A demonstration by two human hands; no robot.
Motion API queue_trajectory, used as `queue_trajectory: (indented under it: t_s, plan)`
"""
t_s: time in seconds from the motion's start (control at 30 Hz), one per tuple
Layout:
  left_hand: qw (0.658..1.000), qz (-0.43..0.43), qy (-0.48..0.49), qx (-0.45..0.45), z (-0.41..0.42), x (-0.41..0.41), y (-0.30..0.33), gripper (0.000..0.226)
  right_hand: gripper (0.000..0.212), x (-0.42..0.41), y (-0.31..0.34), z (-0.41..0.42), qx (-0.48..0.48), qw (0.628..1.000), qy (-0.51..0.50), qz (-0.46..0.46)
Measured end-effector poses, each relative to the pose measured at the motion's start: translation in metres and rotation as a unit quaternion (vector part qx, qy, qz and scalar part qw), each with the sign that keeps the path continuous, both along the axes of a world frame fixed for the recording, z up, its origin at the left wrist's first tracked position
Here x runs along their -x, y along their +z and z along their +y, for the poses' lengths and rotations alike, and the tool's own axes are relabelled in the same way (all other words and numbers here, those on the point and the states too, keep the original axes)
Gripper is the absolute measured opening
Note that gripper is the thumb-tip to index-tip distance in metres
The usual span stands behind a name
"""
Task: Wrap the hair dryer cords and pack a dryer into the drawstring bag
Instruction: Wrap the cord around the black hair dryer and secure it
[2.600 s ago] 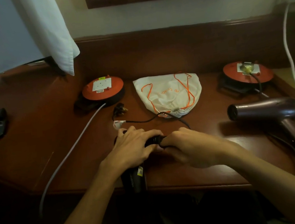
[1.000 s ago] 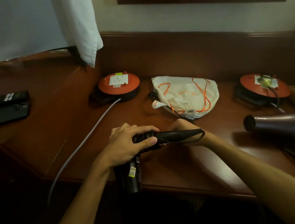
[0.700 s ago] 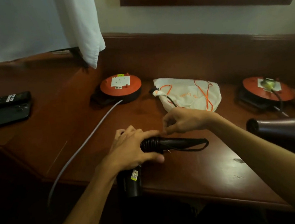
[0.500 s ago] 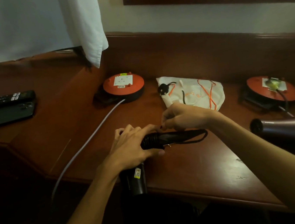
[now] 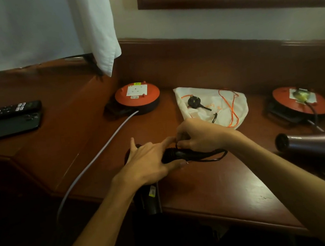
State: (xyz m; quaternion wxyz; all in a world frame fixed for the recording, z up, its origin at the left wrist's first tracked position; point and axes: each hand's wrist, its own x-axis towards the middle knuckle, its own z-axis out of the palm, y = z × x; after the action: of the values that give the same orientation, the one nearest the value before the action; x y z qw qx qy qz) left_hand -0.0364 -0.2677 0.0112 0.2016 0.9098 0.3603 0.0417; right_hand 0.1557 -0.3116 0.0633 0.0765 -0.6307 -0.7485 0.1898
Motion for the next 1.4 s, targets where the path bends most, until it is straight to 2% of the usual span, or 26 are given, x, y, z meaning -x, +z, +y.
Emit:
queue_trajectory:
  t_s: [0.23, 0.37, 0.43, 0.47, 0.53, 0.67, 0.77, 0.83, 0.93, 1.0, 1.1, 1.17, 1.3, 1.33, 1.4]
  plan:
    - [0.998, -0.008, -0.023, -0.06, 0.001, -0.008, -0.007, 0.05, 0.011, 0.011, 0.009, -0.014, 0.034, 0.995, 0.012, -0.095]
    - [0.997, -0.027, -0.015, -0.067, -0.001, -0.009, -0.002, 0.028, 0.016, 0.021, 0.027, -0.017, 0.063, 0.987, 0.054, -0.135]
    - [0.997, -0.046, 0.001, -0.055, -0.001, -0.008, 0.001, 0.019, 0.014, 0.023, 0.032, -0.021, 0.08, 0.987, 0.06, -0.122]
    - [0.997, -0.056, 0.013, -0.042, 0.001, -0.007, 0.002, 0.021, 0.013, 0.022, 0.033, -0.024, 0.088, 0.989, 0.06, -0.098]
    - [0.996, -0.076, 0.039, -0.004, 0.007, -0.002, 0.003, 0.04, 0.017, 0.015, 0.034, -0.032, 0.098, 0.993, 0.058, -0.032]
    - [0.992, -0.116, 0.03, 0.038, 0.018, 0.009, 0.001, 0.072, 0.039, -0.005, 0.02, -0.049, 0.08, 0.991, 0.047, 0.099]
    - [0.994, -0.102, 0.028, 0.033, 0.02, 0.007, -0.001, 0.077, 0.05, -0.011, 0.001, -0.058, 0.032, 0.993, 0.038, 0.107]
    - [0.994, -0.097, 0.028, 0.03, 0.02, 0.004, 0.0, 0.077, 0.048, -0.007, -0.015, -0.064, -0.03, 0.994, 0.047, 0.09]
    - [0.994, -0.096, 0.04, 0.043, 0.02, -0.001, 0.0, 0.084, 0.029, 0.0, -0.045, -0.067, -0.144, 0.981, 0.02, 0.132]
    - [0.993, -0.087, 0.063, 0.041, 0.017, -0.005, 0.001, 0.072, 0.021, 0.001, -0.066, -0.064, -0.203, 0.968, 0.003, 0.148]
    - [0.993, -0.082, 0.083, 0.01, 0.012, -0.011, 0.003, 0.039, 0.024, 0.001, -0.083, -0.063, -0.239, 0.961, 0.014, 0.139]
    - [0.99, -0.101, 0.097, 0.024, 0.015, -0.008, 0.005, 0.028, 0.029, -0.002, -0.084, -0.067, -0.236, 0.964, 0.018, 0.118]
    - [0.983, -0.143, 0.103, 0.051, 0.021, -0.002, 0.003, 0.018, 0.014, -0.014, -0.091, -0.07, -0.162, 0.978, -0.013, 0.127]
    - [0.983, -0.146, 0.1, 0.05, 0.02, -0.001, 0.002, 0.02, 0.019, -0.017, -0.093, -0.066, -0.137, 0.983, -0.018, 0.12]
    - [0.977, -0.169, 0.102, 0.076, 0.019, 0.001, 0.001, 0.025, 0.046, -0.024, -0.095, -0.053, -0.088, 0.99, -0.048, 0.099]
